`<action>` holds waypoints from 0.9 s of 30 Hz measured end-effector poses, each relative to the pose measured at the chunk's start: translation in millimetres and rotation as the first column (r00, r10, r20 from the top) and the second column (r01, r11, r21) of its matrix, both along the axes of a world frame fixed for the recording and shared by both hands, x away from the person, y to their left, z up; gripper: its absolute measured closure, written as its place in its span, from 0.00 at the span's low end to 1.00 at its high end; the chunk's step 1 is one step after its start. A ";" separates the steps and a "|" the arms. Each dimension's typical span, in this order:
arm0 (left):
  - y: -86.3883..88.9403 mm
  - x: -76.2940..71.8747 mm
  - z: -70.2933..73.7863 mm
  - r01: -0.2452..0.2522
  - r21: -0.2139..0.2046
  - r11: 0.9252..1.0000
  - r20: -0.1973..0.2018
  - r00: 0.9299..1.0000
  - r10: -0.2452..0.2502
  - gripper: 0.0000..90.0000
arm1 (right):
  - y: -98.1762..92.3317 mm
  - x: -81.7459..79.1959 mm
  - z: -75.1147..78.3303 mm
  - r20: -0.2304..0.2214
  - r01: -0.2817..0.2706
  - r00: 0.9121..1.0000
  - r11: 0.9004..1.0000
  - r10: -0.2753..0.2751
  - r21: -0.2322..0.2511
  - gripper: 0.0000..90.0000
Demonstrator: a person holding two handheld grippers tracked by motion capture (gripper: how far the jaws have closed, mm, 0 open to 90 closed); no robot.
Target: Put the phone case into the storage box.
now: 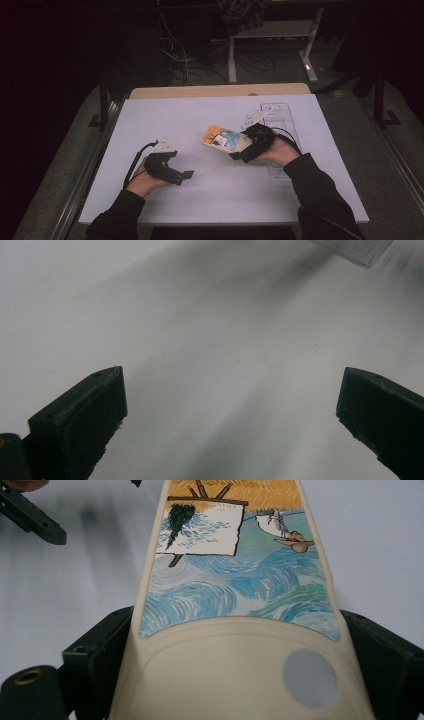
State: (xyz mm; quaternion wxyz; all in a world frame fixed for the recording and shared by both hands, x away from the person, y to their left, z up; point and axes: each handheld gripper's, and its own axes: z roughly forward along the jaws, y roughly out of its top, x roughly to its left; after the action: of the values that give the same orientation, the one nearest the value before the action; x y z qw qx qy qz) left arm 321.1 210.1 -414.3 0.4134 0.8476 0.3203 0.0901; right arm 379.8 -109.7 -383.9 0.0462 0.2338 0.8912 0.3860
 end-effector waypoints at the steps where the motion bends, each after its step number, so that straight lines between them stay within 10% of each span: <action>1: -0.9 0.1 -0.4 -0.002 -0.006 1.000 -0.004 1.000 0.002 0.00 | -0.1 0.4 -0.3 0.003 -0.001 1.000 1.000 0.001 -0.004 0.10; 27: -10.8 -2.1 -3.7 0.031 0.042 0.999 0.074 0.997 -0.034 0.00 | 4.8 -0.7 -6.2 -0.020 -0.008 1.000 1.000 0.008 -0.011 0.09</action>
State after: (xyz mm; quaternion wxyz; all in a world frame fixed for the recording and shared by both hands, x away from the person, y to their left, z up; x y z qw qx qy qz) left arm 319.0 199.3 -418.0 0.4093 0.8569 0.2889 0.1212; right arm 379.0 -104.9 -390.1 0.0373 0.2339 0.8947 0.3787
